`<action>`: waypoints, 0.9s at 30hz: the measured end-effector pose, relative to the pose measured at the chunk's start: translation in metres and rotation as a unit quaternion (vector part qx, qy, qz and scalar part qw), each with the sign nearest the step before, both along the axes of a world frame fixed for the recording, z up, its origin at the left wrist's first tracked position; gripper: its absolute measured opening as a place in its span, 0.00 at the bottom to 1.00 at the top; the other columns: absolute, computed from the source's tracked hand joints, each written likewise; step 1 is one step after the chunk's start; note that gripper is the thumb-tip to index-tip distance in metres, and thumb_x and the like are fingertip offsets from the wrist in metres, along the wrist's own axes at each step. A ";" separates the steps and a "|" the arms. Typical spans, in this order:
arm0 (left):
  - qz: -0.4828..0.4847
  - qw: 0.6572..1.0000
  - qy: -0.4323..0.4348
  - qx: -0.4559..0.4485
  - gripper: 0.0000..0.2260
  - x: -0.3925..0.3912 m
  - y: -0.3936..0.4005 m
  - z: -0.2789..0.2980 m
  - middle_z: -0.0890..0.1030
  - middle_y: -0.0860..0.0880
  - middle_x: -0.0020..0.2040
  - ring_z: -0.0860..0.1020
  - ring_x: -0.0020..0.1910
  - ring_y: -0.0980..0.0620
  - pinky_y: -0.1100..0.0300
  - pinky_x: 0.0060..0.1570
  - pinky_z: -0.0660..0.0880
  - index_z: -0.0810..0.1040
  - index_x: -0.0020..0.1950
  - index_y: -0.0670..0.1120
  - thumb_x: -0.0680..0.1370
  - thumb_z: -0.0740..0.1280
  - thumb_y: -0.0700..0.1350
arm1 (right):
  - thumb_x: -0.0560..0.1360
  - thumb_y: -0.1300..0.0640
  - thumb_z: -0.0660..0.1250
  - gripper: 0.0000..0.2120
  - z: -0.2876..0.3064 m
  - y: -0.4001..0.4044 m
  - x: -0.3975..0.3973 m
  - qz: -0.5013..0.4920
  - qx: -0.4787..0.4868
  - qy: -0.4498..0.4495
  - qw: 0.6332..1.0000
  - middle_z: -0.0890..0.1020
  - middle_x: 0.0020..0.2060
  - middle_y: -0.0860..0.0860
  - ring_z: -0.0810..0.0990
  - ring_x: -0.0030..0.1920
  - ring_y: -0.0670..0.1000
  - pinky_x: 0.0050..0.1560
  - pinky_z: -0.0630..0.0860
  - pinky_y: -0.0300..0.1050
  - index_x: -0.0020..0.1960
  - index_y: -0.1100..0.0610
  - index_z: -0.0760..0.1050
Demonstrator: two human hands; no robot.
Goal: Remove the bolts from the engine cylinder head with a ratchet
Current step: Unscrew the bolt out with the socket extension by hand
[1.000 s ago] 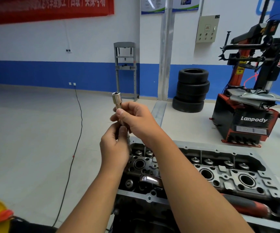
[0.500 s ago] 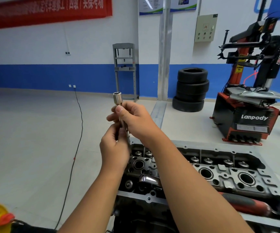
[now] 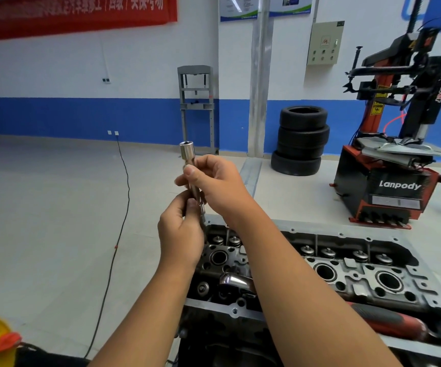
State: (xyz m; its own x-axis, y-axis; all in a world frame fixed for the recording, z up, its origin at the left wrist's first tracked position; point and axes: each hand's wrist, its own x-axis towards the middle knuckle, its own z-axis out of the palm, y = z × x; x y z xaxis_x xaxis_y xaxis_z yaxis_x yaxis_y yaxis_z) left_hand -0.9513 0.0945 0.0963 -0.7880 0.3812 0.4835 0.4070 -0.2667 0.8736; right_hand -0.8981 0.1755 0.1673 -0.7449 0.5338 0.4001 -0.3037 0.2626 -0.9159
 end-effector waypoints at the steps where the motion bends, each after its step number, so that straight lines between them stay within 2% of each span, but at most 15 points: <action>1: 0.005 1.000 0.000 -0.002 0.14 0.000 0.001 0.000 0.80 0.51 0.36 0.74 0.31 0.62 0.70 0.31 0.69 0.81 0.46 0.54 0.86 0.61 0.42 | 0.84 0.58 0.65 0.05 0.000 0.000 0.000 0.007 -0.003 -0.002 1.000 0.88 0.46 0.55 0.85 0.43 0.45 0.37 0.78 0.36 0.53 0.58 0.78; 4: 0.039 0.999 -0.010 0.000 0.14 -0.002 0.000 0.001 0.82 0.60 0.37 0.78 0.35 0.61 0.71 0.34 0.71 0.80 0.45 0.56 0.86 0.62 0.42 | 0.84 0.57 0.65 0.07 0.001 -0.003 0.000 0.031 0.001 -0.004 1.000 0.88 0.45 0.55 0.85 0.42 0.45 0.38 0.78 0.35 0.54 0.59 0.80; 8: 0.059 0.998 -0.005 0.002 0.07 -0.003 -0.003 -0.002 0.85 0.58 0.43 0.83 0.44 0.58 0.59 0.46 0.79 0.82 0.49 0.57 0.83 0.69 0.45 | 0.78 0.58 0.75 0.07 -0.002 -0.004 0.000 0.004 -0.001 0.017 1.000 0.88 0.44 0.54 0.88 0.47 0.51 0.49 0.84 0.43 0.52 0.58 0.80; 10: 0.048 0.999 0.008 -0.008 0.07 -0.002 -0.003 -0.002 0.85 0.58 0.43 0.83 0.43 0.58 0.58 0.45 0.79 0.82 0.48 0.59 0.83 0.70 0.47 | 0.78 0.59 0.75 0.05 -0.002 -0.002 0.000 -0.013 -0.014 0.031 0.999 0.88 0.42 0.56 0.88 0.44 0.50 0.49 0.84 0.44 0.50 0.58 0.79; 13: 0.008 0.999 0.011 -0.031 0.11 0.001 0.001 -0.002 0.82 0.47 0.40 0.78 0.34 0.56 0.55 0.38 0.75 0.82 0.47 0.55 0.86 0.63 0.48 | 0.80 0.59 0.72 0.03 0.000 -0.001 0.001 -0.010 -0.017 0.028 0.999 0.88 0.41 0.54 0.87 0.44 0.47 0.44 0.80 0.38 0.50 0.58 0.79; 15: 0.008 0.999 0.015 -0.043 0.12 0.002 0.001 -0.001 0.81 0.45 0.38 0.75 0.32 0.56 0.52 0.36 0.72 0.81 0.47 0.53 0.87 0.61 0.47 | 0.82 0.57 0.69 0.04 0.000 -0.002 0.001 0.001 -0.005 0.011 1.000 0.88 0.42 0.52 0.86 0.45 0.45 0.44 0.78 0.36 0.50 0.56 0.79; 19: 0.044 0.998 0.018 -0.033 0.10 0.001 -0.002 0.001 0.83 0.53 0.38 0.80 0.36 0.57 0.56 0.37 0.76 0.80 0.47 0.57 0.85 0.65 0.46 | 0.81 0.55 0.70 0.06 0.000 -0.005 0.001 0.014 0.000 0.013 1.000 0.88 0.43 0.52 0.86 0.45 0.45 0.47 0.80 0.39 0.53 0.58 0.81; 23: 0.059 0.998 0.027 -0.022 0.03 0.001 -0.004 0.001 0.85 0.57 0.41 0.82 0.42 0.57 0.70 0.39 0.74 0.81 0.48 0.56 0.81 0.72 0.49 | 0.75 0.55 0.78 0.11 -0.002 -0.002 0.002 -0.032 -0.018 0.035 0.999 0.88 0.44 0.54 0.88 0.49 0.54 0.54 0.85 0.53 0.52 0.58 0.80; 25: 0.046 0.998 0.029 -0.021 0.02 -0.001 -0.004 0.000 0.84 0.57 0.40 0.82 0.41 0.57 0.70 0.39 0.74 0.82 0.48 0.56 0.81 0.72 0.50 | 0.73 0.55 0.79 0.10 -0.002 -0.001 0.002 -0.046 -0.012 0.034 0.998 0.88 0.45 0.56 0.87 0.50 0.58 0.56 0.84 0.59 0.49 0.57 0.81; 27: 0.023 0.999 0.020 -0.031 0.06 -0.001 -0.001 -0.001 0.83 0.56 0.36 0.79 0.35 0.57 0.64 0.36 0.74 0.83 0.48 0.55 0.83 0.68 0.51 | 0.74 0.56 0.78 0.07 -0.003 -0.001 0.002 -0.048 -0.005 0.033 0.998 0.88 0.44 0.56 0.87 0.50 0.58 0.54 0.85 0.56 0.47 0.56 0.81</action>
